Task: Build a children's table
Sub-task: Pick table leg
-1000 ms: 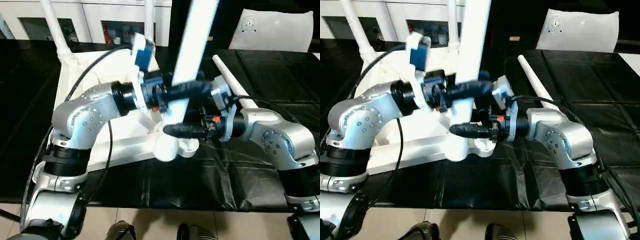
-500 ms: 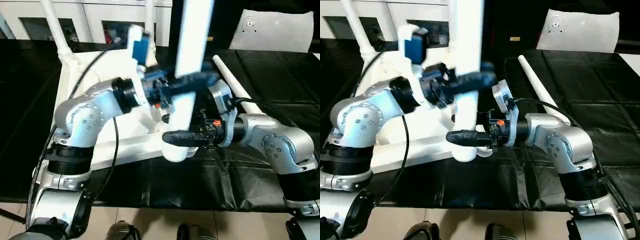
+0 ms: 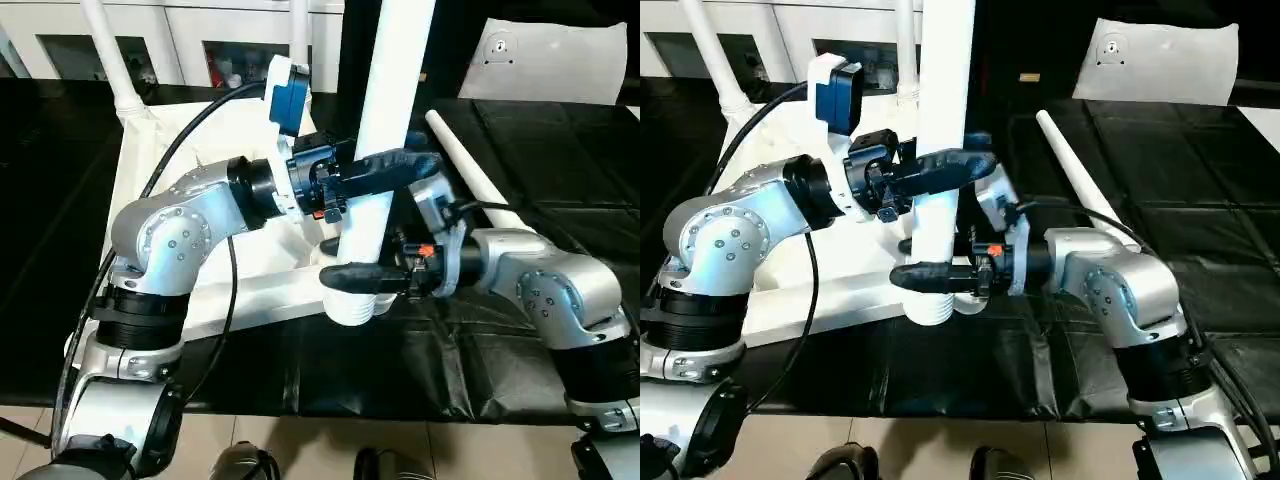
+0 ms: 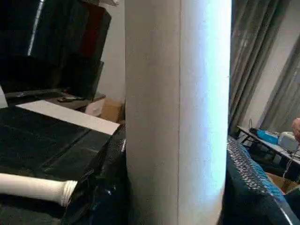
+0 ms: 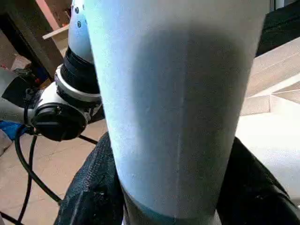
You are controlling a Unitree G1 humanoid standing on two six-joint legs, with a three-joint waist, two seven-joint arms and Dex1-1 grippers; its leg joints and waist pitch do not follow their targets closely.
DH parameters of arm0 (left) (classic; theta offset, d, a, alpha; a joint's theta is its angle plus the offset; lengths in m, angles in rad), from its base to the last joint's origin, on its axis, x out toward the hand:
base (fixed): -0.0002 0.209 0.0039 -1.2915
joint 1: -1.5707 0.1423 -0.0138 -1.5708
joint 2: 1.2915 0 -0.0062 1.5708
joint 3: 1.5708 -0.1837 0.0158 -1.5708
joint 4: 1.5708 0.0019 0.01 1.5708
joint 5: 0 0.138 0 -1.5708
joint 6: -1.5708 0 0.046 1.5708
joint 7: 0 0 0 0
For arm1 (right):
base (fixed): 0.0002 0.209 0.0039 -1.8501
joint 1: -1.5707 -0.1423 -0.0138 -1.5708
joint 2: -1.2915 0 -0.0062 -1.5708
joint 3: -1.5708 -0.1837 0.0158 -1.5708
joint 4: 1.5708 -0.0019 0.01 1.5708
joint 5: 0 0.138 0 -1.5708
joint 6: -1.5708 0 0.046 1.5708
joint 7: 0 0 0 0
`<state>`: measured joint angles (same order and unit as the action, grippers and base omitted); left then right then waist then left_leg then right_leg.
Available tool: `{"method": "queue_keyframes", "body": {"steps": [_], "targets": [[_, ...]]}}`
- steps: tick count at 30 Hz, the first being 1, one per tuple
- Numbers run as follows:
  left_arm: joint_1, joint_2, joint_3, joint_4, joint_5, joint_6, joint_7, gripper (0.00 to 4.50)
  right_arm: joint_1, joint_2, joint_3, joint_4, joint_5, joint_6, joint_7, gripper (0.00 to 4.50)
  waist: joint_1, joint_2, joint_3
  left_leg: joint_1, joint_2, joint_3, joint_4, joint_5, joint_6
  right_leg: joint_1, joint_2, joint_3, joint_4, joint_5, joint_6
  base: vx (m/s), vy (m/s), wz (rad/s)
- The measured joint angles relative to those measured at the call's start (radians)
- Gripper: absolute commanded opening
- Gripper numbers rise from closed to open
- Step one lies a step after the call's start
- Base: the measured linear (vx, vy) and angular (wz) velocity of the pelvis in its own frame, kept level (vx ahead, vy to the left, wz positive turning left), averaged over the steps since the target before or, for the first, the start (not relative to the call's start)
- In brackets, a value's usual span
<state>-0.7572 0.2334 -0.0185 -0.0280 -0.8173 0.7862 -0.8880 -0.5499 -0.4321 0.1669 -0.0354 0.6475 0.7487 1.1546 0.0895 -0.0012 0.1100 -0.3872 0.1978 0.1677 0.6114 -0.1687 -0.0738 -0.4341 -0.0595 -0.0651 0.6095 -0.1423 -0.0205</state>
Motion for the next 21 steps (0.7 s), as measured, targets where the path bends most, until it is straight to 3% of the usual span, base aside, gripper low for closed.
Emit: {"method": "queue_keyframes", "body": {"steps": [8,11,14,16,19,21], "targets": [[0.000,-0.002,0.000,0.003,-0.001,0.024,0.011,1.84,0.014,0.003,-0.001,-0.002,0.007,0.006,-0.008,1.94,0.000,0.000,0.000,0.000,0.000,0.000,0.000,0.000,0.000,0.000,0.000,0.000,0.000,0.000,0.000,0.000,0.000,0.00],[0.000,-0.009,0.004,-0.010,-0.017,0.046,0.026,2.54,0.023,0.010,0.000,-0.006,0.004,-0.007,-0.010,1.93,0.000,0.000,0.000,0.000,0.000,0.000,0.000,0.000,0.000,0.000,0.000,0.000,0.000,0.000,0.000,0.000,0.000,0.00],[0.000,-0.027,0.017,-0.043,-0.053,0.079,0.055,2.61,0.031,0.026,0.000,-0.021,-0.011,-0.034,-0.019,1.93,0.000,0.000,0.000,0.000,0.000,0.000,0.000,0.000,0.000,0.000,0.000,0.000,0.000,0.000,0.000,0.000,0.000,0.00],[0.000,-0.037,0.022,-0.060,-0.054,0.082,0.073,2.97,0.033,0.026,0.000,-0.026,-0.014,-0.039,-0.024,1.93,0.000,0.000,0.000,0.000,0.000,0.000,0.000,0.000,0.000,0.000,0.000,0.000,0.000,0.000,0.000,0.000,0.000,0.00],[0.000,-0.046,0.011,-0.074,-0.049,0.081,0.091,2.99,0.041,0.030,0.002,-0.026,-0.023,-0.043,-0.039,1.93,0.000,0.000,0.000,0.000,0.000,0.000,0.000,0.000,0.000,0.000,0.000,0.000,0.000,0.000,0.000,0.000,0.000,0.00],[0.000,-0.051,0.004,-0.078,-0.030,0.076,0.108,3.37,0.044,0.040,0.004,-0.025,-0.034,-0.053,-0.055,1.93,-0.001,0.000,0.000,0.000,0.000,0.000,0.001,0.000,0.000,0.000,0.000,0.000,0.000,0.000,0.000,0.000,0.000,0.00]]}}
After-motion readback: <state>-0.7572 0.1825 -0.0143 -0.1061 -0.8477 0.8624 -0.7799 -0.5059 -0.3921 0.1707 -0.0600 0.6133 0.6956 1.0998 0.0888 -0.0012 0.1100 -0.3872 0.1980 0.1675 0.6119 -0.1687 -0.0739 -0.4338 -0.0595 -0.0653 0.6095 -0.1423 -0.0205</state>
